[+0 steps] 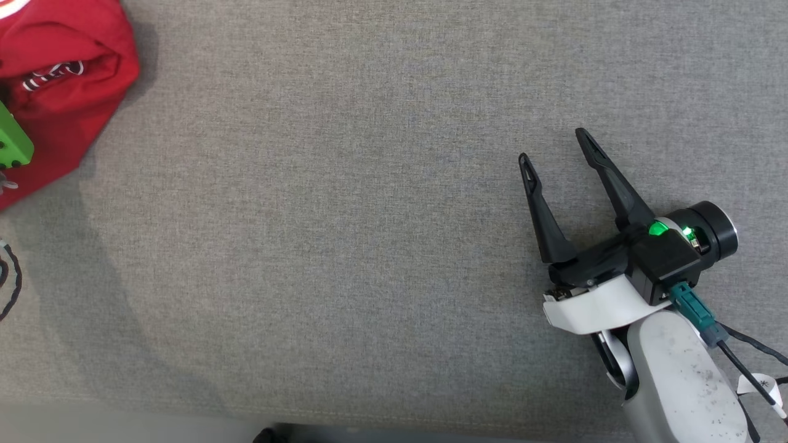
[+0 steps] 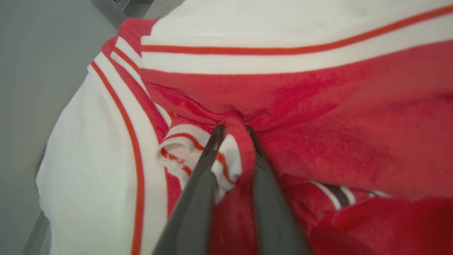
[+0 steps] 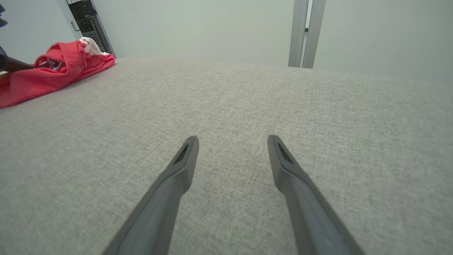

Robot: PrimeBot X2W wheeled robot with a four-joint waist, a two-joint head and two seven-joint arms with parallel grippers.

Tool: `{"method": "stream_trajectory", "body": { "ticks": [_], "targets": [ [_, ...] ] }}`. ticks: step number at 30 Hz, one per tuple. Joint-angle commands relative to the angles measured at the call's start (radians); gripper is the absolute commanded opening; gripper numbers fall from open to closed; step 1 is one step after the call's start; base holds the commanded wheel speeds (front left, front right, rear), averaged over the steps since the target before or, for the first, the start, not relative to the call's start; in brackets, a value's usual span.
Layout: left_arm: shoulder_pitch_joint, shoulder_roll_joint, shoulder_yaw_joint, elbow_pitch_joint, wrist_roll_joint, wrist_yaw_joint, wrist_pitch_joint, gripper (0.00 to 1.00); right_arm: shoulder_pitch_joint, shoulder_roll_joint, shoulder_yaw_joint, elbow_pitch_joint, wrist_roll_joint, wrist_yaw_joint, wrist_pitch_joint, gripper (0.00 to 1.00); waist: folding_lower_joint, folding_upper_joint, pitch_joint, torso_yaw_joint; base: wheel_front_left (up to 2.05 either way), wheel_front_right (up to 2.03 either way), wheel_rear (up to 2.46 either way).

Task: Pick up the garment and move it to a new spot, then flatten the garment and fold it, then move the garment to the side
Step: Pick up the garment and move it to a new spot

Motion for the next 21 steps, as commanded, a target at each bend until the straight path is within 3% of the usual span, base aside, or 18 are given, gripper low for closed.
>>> {"method": "stream_trajectory", "body": {
  "ticks": [1,4,10,17,21],
  "targets": [
    [-0.012,0.012,-0.008,0.000,-0.007,-0.002,-0.032,0.00,-0.002,-0.005,-0.005,0.020,0.007,-0.002,0.002,1.00,-0.0001,0.0000,-0.011,0.000,0.00,0.00,0.00],
    [-0.024,0.028,-0.034,-0.022,-0.014,-0.002,-0.136,0.00,-0.007,0.004,0.005,0.023,0.017,-0.002,0.002,1.00,-0.0001,0.0000,-0.044,-0.004,0.00,0.00,0.00],
    [-0.028,0.069,-0.115,-0.145,-0.041,-0.001,-0.211,0.00,0.013,0.021,0.027,0.047,0.040,-0.002,0.002,1.00,-0.0001,0.0000,-0.143,-0.018,0.00,0.00,0.00],
    [-0.058,0.138,-0.188,-0.360,-0.045,-0.002,-0.182,0.00,0.033,0.029,0.068,0.071,0.103,-0.002,0.001,1.00,-0.0001,0.0000,-0.276,-0.075,0.00,0.00,0.00],
    [-0.073,0.147,-0.201,-0.487,-0.075,-0.001,-0.113,0.00,0.055,0.029,0.094,0.073,0.165,-0.002,0.001,1.00,-0.0001,0.0000,-0.344,-0.140,0.00,0.00,0.00]
  ]
}}
